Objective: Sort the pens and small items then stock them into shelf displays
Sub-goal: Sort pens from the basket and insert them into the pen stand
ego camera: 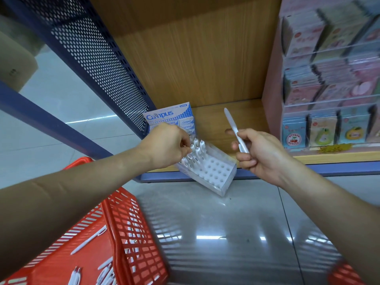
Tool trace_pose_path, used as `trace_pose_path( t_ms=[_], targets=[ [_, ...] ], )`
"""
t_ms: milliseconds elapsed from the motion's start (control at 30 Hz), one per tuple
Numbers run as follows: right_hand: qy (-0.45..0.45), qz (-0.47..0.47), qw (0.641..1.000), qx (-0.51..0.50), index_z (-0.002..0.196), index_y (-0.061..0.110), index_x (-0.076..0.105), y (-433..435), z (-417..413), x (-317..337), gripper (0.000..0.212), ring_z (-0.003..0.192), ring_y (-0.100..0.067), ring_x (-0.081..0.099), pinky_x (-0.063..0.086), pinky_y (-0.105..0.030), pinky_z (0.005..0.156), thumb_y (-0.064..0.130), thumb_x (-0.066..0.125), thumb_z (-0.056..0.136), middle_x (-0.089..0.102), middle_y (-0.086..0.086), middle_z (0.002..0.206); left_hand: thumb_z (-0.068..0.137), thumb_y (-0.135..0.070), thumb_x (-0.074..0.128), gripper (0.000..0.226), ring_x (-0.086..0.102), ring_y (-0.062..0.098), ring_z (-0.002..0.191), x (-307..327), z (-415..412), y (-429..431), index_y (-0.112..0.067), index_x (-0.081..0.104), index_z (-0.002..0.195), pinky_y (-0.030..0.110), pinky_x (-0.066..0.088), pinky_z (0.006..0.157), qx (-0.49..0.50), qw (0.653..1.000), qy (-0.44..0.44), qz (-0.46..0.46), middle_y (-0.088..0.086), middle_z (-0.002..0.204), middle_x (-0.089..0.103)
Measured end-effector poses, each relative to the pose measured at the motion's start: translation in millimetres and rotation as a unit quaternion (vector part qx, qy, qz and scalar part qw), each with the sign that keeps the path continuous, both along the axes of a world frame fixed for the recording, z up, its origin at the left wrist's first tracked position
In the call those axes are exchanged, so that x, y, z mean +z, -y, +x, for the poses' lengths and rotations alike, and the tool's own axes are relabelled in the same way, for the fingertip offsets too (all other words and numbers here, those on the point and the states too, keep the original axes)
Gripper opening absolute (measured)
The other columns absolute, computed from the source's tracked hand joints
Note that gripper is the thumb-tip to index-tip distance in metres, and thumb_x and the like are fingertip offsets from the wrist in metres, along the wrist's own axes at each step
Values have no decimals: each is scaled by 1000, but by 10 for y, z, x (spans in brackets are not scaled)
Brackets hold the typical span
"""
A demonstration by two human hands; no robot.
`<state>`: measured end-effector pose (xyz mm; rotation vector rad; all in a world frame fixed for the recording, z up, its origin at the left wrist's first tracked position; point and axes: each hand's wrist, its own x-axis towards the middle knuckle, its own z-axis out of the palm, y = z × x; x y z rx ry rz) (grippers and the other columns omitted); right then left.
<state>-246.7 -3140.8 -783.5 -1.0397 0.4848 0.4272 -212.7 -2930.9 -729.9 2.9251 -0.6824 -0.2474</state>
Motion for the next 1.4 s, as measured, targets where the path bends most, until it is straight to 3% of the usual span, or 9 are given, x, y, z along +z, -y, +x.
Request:
trace_pose_path(
  t_ms=[533, 667, 900, 1000, 1200, 1300, 1400],
  targets=[
    [22, -3, 1000, 18, 109, -2, 66, -22, -25, 26, 27, 49, -10, 36, 24, -18, 40, 1, 45, 93, 49, -5, 70, 82, -29, 65, 16, 64, 17, 84, 27, 47, 102, -18, 74, 88, 25, 48, 72, -13, 999, 5, 44, -3, 87, 72],
    [32, -6, 999, 24, 109, 2, 66, -37, -44, 27, 21, 51, -9, 42, 30, -15, 40, -1, 54, 92, 52, -5, 68, 84, -28, 64, 15, 65, 18, 85, -96, 4, 71, -18, 74, 90, 26, 48, 73, -7, 999, -5, 37, -2, 89, 73],
    [56, -47, 997, 2, 95, 6, 69, -38, -60, 28, 15, 54, -8, 49, 38, -20, 56, -2, 69, 82, 59, -2, 65, 83, -25, 66, 13, 63, 22, 86, -252, 23, 50, -16, 74, 89, 34, 49, 76, -40, 999, 2, 26, 1, 91, 70],
    [55, -49, 997, -9, 92, 9, 70, -37, -43, 9, 13, 55, -7, 47, 38, -17, 52, 0, 70, 82, 58, 0, 66, 83, -26, 66, 12, 63, 24, 86, -296, 16, 54, -18, 74, 88, 36, 50, 75, -33, 999, 7, 24, 2, 92, 70],
    [70, -36, 996, -41, 91, 8, 71, -23, -49, 29, 12, 56, -8, 42, 36, -16, 49, 1, 69, 83, 55, 0, 66, 82, -29, 70, 11, 62, 16, 84, -322, 18, 42, -21, 74, 89, 25, 43, 69, 8, 1000, -5, 3, -4, 85, 70],
    [74, -30, 995, -59, 88, 8, 72, -2, -48, 46, 12, 56, -8, 44, 38, -15, 49, -1, 71, 80, 57, -1, 67, 76, -32, 76, 14, 52, 5, 64, -249, 11, 39, -22, 74, 86, 16, 36, 58, 46, 997, -48, -32, -12, 64, 57],
    [79, -30, 993, -77, 87, 8, 73, 20, -35, 42, 13, 58, -8, 47, 40, -15, 50, -1, 73, 77, 61, -2, 69, 76, -15, 70, 8, 52, -4, 53, -73, 39, 33, -21, 74, 80, 9, 38, 54, 105, 985, -65, -122, -13, 63, 63]
  ],
)
